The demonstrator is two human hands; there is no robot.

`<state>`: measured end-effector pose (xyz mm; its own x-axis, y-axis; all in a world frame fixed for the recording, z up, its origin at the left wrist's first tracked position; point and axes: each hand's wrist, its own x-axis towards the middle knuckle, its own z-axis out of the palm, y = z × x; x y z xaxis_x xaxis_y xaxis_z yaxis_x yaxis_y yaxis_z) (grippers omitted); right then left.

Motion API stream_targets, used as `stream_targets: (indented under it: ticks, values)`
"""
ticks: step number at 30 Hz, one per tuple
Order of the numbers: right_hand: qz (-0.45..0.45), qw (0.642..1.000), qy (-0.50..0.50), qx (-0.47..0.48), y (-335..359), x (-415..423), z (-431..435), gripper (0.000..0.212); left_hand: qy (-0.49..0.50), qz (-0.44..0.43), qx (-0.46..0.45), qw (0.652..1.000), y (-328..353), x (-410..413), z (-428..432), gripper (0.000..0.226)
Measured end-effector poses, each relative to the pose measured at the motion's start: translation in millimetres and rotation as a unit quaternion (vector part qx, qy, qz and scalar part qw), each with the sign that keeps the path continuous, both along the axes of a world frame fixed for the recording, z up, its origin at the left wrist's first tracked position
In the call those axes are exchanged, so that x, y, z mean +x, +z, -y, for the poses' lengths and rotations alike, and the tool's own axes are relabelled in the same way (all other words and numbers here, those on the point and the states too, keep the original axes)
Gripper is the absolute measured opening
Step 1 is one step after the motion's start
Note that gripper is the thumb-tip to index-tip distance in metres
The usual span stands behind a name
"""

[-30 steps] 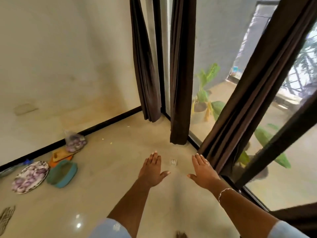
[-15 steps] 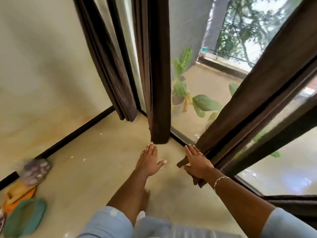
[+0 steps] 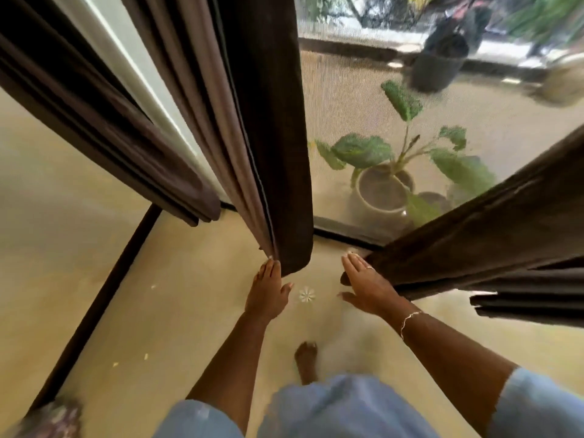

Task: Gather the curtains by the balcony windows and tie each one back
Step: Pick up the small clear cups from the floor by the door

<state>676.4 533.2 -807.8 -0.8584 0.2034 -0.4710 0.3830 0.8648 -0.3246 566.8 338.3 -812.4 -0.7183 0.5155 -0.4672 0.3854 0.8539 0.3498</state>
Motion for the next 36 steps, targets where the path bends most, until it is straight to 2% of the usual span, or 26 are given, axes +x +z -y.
stream_targets:
  ticks: [8,14,25,30,34,36]
  values:
    - [0.046,0.999,-0.013,-0.026,-109.7,-5.9,19.6,0.088,-0.038,0.052,-0.007,0.998,-107.1,1.0,-5.7,0.062]
    - [0.069,0.996,0.0,-0.059,-228.4,-2.7,35.4,0.088,-0.056,0.097,-0.069,0.991,-217.4,19.2,-6.8,0.07]
    - [0.043,0.995,0.084,-0.04,-448.4,-41.3,26.5,0.091,0.081,0.172,-0.052,0.98,-424.1,5.7,-39.7,0.074]
    - [0.03,0.991,0.13,-0.02,-519.4,-59.6,28.2,0.097,0.135,0.198,-0.043,0.97,-476.4,-4.1,-46.3,0.074]
    - [0.025,0.986,0.163,-0.008,-552.5,-63.4,31.7,0.102,0.179,0.23,-0.029,0.956,-501.2,-5.3,-49.5,0.071]
    - [0.015,0.986,0.166,-0.009,-559.1,-64.4,33.2,0.098,0.185,0.247,0.003,0.951,-506.3,-6.2,-50.1,0.066]
